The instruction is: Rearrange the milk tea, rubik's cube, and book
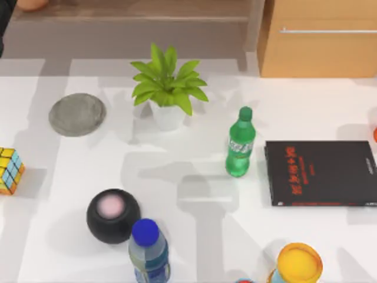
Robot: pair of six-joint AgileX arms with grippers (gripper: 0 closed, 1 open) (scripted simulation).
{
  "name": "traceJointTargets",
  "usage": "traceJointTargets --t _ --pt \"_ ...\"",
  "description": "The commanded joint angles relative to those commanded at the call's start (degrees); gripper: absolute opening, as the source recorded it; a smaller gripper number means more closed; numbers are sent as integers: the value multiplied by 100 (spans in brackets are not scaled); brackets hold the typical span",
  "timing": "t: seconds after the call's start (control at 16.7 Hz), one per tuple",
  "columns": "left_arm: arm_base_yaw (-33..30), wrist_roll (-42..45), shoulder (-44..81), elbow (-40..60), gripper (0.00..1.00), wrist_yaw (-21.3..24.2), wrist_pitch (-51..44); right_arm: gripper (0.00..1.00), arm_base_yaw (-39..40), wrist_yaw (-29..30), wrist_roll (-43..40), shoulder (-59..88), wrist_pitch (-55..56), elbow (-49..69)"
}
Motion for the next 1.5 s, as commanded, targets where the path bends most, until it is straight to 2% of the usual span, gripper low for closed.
traceJointTargets --t 0.6,1.2,1.5 --pt "0 0 0 0 2 0 0 100 0 0 0 0 0 0" --pt "15 10 -28 -19 0 0 9 100 0 0 0 0 0 0" --pt "27 13 -796 -991 0 11 173 100 0 0 0 0 0 0"
